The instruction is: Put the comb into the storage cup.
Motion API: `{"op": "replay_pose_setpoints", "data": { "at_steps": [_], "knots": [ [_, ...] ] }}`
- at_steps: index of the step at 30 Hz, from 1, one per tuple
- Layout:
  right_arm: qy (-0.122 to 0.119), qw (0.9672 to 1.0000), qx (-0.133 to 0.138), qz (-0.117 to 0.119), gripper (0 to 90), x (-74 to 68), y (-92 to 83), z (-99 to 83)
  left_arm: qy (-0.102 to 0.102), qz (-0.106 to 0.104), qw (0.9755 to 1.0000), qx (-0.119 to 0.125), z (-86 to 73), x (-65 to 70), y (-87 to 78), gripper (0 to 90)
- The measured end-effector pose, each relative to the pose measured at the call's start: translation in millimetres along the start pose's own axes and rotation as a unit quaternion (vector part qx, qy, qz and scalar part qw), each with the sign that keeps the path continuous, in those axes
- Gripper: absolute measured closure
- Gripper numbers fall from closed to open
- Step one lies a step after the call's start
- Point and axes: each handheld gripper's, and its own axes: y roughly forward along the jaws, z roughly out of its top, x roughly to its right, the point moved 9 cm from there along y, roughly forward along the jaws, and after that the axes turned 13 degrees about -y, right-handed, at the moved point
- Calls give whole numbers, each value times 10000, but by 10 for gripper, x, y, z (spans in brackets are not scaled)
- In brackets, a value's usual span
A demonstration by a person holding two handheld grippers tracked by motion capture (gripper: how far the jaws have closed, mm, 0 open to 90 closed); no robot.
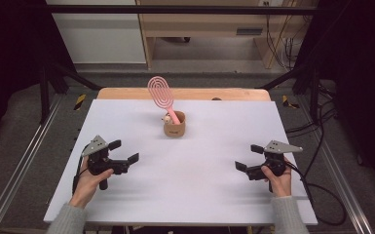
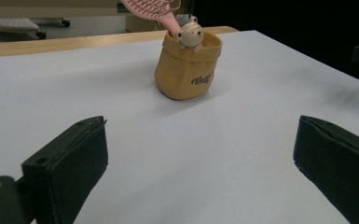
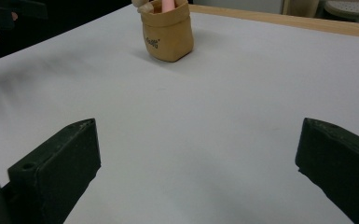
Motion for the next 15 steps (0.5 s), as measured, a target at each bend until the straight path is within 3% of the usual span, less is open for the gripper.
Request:
{"op": "replay_pose_setpoints", "data": {
  "at_steps": [15],
  "knots": [
    [3,10000,-60,14,3,-5,11,-41,-78,292,9995,-45,-149,-216,-125,29]
  ]
}}
